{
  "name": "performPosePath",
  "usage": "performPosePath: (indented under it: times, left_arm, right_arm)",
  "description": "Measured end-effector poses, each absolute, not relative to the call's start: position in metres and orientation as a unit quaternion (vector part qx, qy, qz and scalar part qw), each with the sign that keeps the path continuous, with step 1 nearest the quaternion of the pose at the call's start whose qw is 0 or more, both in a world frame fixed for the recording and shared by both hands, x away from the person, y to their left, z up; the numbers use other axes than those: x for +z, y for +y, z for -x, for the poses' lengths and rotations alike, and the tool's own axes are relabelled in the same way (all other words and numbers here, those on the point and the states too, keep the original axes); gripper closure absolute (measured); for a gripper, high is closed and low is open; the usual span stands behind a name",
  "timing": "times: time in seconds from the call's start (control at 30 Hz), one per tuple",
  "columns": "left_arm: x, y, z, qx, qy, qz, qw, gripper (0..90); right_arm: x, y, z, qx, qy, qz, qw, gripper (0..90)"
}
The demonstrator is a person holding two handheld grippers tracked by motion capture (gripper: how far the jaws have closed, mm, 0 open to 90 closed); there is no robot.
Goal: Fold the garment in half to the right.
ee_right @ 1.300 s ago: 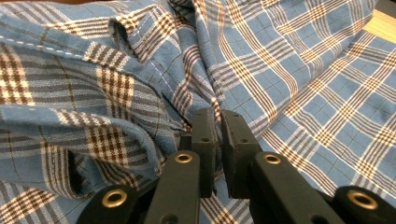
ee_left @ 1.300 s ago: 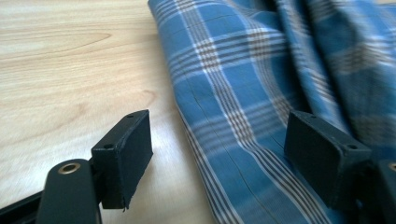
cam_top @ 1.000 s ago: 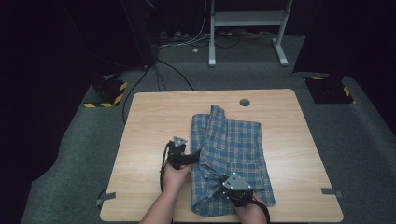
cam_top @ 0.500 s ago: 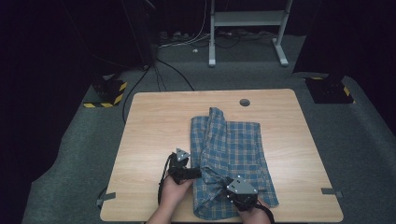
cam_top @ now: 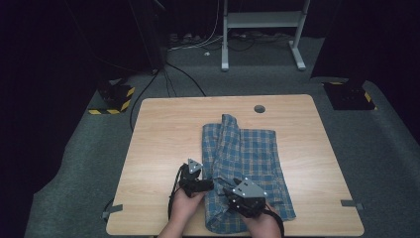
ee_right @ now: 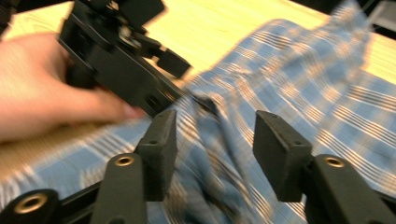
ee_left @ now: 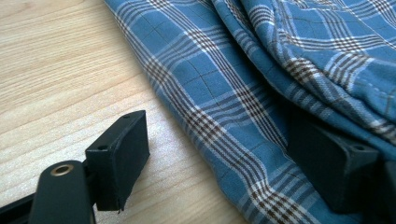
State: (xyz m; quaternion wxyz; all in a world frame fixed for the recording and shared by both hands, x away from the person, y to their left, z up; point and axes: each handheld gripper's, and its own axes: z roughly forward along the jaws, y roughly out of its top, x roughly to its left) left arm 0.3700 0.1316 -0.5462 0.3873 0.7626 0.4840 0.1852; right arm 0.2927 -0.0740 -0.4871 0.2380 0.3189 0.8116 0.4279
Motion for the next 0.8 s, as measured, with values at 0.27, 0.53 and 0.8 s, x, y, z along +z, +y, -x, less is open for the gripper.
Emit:
performPosePath:
  times: [0.27,0.53,0.8]
  left_arm:
    - [-0.546,0.133,-0.370,0.180,0.488,-0.758,0.393,20.0]
    - [-0.546,0.132,-0.369,0.185,0.486,-0.761,0.388,18.9]
    - [-0.546,0.131,-0.369,0.190,0.485,-0.764,0.382,19.3]
  right_arm:
    - [-0.506,-0.048,-0.317,0.390,0.837,-0.326,0.202,40.4]
    - [-0.518,-0.060,-0.320,0.370,0.842,-0.336,0.206,79.0]
    - [-0.503,-0.103,-0.293,0.396,0.803,-0.355,0.271,82.7]
